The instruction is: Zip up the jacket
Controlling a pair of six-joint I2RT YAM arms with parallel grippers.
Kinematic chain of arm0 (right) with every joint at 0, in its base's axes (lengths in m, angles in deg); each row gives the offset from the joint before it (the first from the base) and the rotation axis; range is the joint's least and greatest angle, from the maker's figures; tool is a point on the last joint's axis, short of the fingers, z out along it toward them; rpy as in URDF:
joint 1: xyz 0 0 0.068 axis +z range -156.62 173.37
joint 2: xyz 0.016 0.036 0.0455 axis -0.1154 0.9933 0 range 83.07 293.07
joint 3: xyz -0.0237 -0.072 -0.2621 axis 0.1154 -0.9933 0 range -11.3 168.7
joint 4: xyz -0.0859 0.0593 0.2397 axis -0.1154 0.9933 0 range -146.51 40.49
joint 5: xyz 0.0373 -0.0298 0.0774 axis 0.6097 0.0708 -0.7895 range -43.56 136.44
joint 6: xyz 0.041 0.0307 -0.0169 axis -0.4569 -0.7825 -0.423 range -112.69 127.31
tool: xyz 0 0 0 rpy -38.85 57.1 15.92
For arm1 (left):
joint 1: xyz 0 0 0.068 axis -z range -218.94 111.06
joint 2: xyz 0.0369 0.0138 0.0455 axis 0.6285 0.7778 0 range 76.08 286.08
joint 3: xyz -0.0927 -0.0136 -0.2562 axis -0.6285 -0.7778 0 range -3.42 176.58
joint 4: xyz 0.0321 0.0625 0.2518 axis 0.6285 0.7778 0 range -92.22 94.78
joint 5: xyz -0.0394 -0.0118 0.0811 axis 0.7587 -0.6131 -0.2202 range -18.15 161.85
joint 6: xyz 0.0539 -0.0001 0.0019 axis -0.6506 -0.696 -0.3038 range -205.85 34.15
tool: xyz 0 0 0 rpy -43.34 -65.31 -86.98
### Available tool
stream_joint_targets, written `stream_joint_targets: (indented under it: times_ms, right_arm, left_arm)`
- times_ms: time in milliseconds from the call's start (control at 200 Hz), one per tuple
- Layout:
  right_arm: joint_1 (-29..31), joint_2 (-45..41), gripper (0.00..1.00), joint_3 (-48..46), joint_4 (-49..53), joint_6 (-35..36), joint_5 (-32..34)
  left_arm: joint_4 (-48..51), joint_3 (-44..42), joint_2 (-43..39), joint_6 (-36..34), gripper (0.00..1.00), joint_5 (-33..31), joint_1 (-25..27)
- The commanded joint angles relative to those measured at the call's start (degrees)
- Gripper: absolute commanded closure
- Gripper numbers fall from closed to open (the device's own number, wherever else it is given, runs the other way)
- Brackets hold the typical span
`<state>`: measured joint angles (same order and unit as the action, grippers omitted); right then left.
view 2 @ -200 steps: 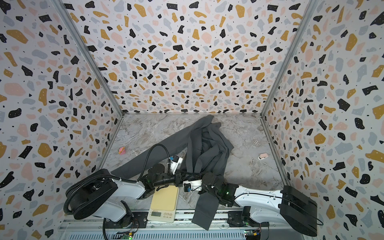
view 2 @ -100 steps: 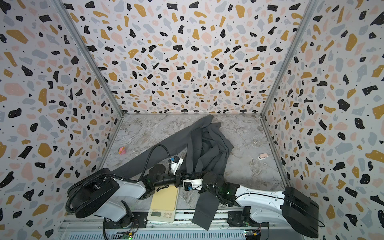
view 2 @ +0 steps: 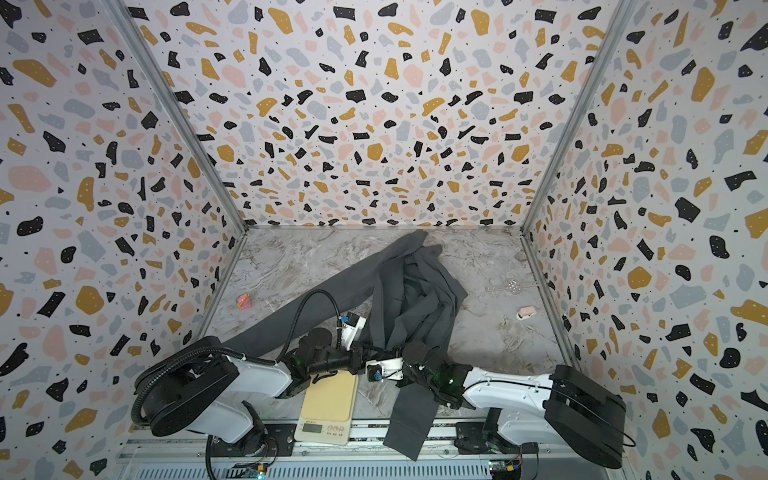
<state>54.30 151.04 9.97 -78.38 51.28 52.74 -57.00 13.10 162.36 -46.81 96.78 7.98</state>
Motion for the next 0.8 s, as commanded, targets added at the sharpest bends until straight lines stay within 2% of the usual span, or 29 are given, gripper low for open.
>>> stream_joint_targets:
  times_ms: [0, 230, 285, 355, 396, 511, 671, 796]
  right_arm:
    - [-2.3, -0.5, 1.0, 2.0, 0.4, -1.4, -0.1]
    - [-4.8, -3.2, 1.0, 0.2, -3.4, -4.5, -4.7]
    - [-5.4, -3.3, 1.0, 0.3, -3.2, -5.0, -5.6]
    - [-5.9, -3.2, 1.0, 0.5, -3.1, -5.7, -7.2]
    - [-6.3, -3.3, 1.0, 0.6, -3.2, -6.2, -8.6]
    - [-7.3, -3.4, 1.0, 0.7, -3.4, -7.7, -11.3]
    - [-7.9, -3.3, 1.0, 1.9, -1.3, -9.7, -12.8]
    - [-8.6, -3.7, 1.0, 3.1, -1.2, -14.5, -15.6]
  left_arm:
    - [-1.8, 0.3, -0.9, -1.4, 1.0, 2.9, 0.4]
    - [-0.5, -1.7, -5.3, -2.3, 1.0, 1.9, 0.5]
    - [-0.5, -2.2, -6.2, -2.3, 0.92, 1.5, 0.5]
    - [-0.1, -2.7, -7.3, -2.6, 0.74, 1.3, 0.5]
    - [0.3, -3.0, -8.0, -2.9, 0.66, 1.0, 0.5]
    - [2.2, -4.2, -10.9, -3.7, 0.52, -1.4, 0.5]
    - [7.1, -6.9, -19.3, -2.6, 0.41, -8.2, 0.5]
    - [9.6, -8.3, -27.4, 6.6, 0.35, -17.7, 1.9]
